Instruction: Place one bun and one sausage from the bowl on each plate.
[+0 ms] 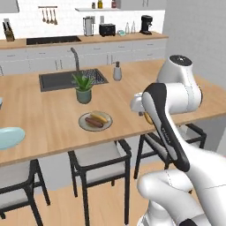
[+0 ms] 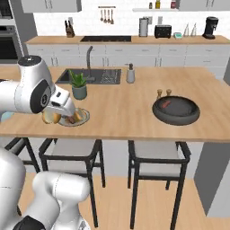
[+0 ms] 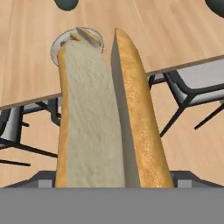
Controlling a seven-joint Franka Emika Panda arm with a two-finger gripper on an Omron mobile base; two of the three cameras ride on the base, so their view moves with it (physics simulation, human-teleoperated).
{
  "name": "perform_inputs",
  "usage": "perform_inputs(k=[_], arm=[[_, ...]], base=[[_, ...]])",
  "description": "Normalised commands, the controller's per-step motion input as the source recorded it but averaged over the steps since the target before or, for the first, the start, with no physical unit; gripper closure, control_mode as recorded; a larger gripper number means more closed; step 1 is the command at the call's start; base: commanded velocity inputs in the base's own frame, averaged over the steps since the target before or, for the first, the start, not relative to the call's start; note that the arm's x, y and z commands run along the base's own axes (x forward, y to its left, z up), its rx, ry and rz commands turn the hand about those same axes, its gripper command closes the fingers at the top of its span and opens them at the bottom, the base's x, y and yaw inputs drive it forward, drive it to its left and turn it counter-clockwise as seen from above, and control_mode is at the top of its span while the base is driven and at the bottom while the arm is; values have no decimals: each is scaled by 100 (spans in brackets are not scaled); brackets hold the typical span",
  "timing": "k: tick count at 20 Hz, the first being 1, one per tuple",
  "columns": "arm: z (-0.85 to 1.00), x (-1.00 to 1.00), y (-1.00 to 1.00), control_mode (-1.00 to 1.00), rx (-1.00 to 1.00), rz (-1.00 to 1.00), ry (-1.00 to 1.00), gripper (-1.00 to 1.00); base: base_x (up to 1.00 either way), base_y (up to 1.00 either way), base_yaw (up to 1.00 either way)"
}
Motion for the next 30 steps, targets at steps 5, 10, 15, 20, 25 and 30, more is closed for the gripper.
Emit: perform_inputs(k=[5,10,15,20,25,30], arm=[[0,0,0,100,0,0,0,100],[0,0,0,100,0,0,0,100],[0,0,0,100,0,0,0,100],[0,0,0,100,0,0,0,100],[0,20,2,-100,-2,0,0,100],[-55,100,-28,-100,-5,0,0,100]], base=[[0,100,6],[0,100,7],[10,100,8],[73,94,5],[80,39,0],[0,0,0]])
